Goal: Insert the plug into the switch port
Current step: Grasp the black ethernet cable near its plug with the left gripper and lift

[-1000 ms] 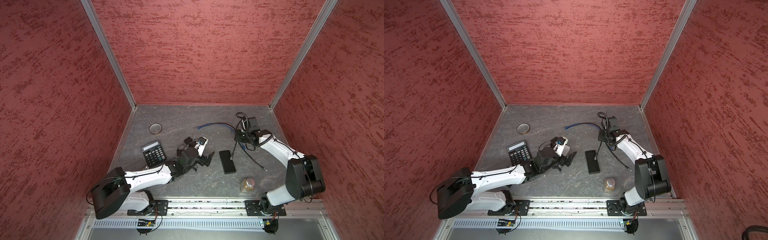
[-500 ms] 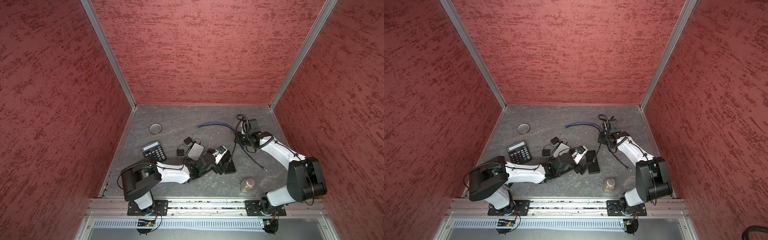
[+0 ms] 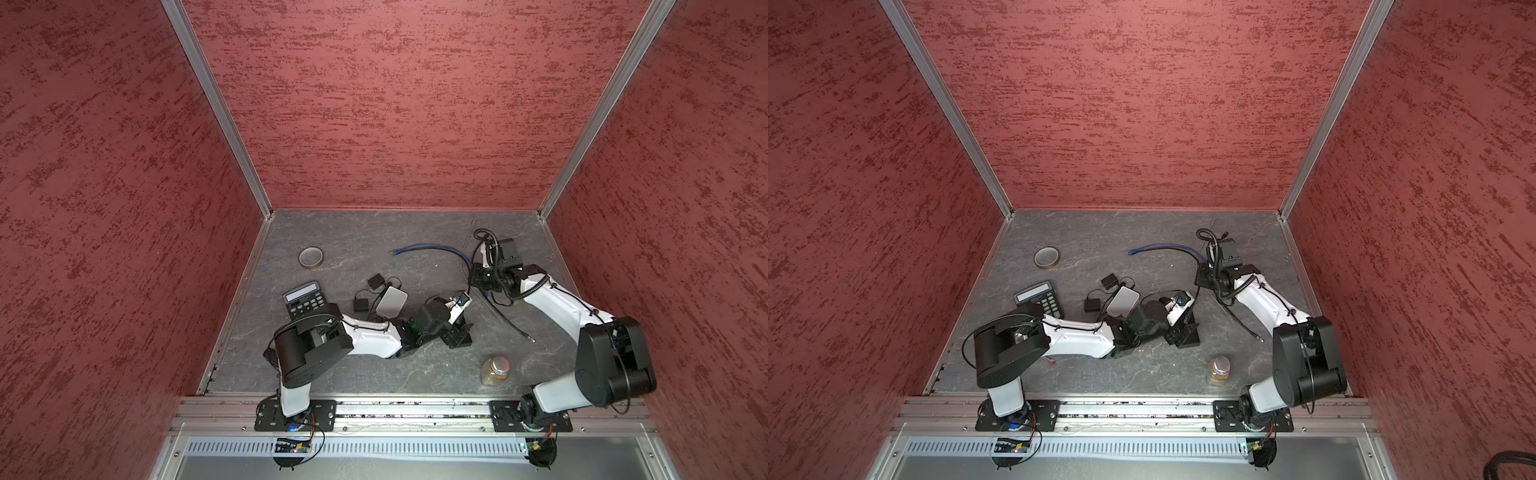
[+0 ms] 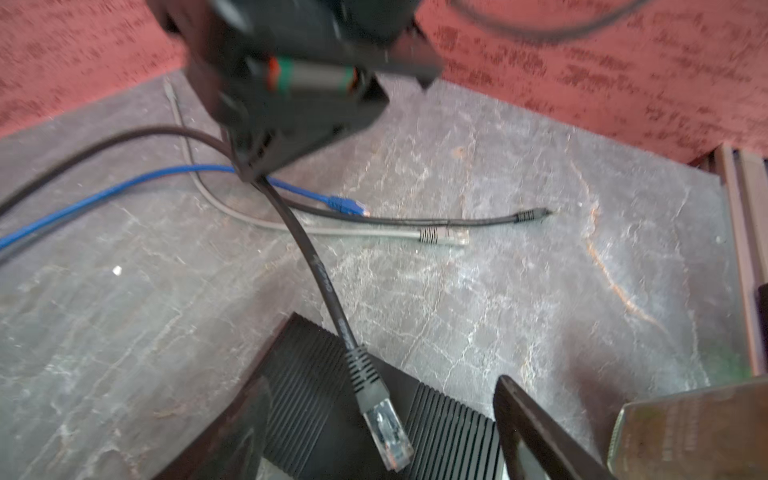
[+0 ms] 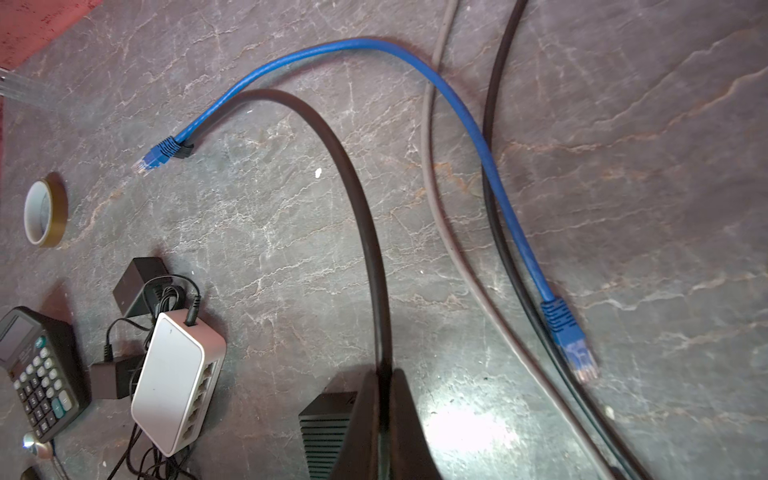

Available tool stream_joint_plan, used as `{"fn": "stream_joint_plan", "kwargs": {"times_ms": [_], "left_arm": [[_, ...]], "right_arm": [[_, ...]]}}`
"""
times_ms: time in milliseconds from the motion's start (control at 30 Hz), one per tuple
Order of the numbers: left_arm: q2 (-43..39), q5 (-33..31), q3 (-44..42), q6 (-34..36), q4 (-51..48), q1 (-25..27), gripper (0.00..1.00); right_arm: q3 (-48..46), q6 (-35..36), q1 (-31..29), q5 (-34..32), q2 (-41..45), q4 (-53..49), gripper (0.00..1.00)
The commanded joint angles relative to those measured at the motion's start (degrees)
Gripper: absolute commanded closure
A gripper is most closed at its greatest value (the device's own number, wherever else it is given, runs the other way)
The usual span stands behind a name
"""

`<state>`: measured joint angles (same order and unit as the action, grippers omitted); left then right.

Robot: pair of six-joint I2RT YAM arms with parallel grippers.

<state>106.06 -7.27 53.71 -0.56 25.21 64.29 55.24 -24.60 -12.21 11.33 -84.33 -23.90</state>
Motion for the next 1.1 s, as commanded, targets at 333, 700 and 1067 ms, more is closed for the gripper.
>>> {"fn": "stream_joint_plan", "kwargs": {"times_ms": [333,700,1067], "left_arm": [[2.1,0.1,0.8,0.1,-1.9,-0.8,0.33],[2.3,-1.1,2.3,1.8,-2.3,-0.8,0.57],[1.6,-2.0,2.4,3.3,-4.2,-0.9,0.71]], "right_arm": [[-1.1,0.4,0.3,2.9,4.5,2.4,1.00],[-1.1,0.3,0.3,3.3,4.6,2.4,1.00],[-1.2,0.9,0.2,3.8,4.6,1.8,1.00]]}}
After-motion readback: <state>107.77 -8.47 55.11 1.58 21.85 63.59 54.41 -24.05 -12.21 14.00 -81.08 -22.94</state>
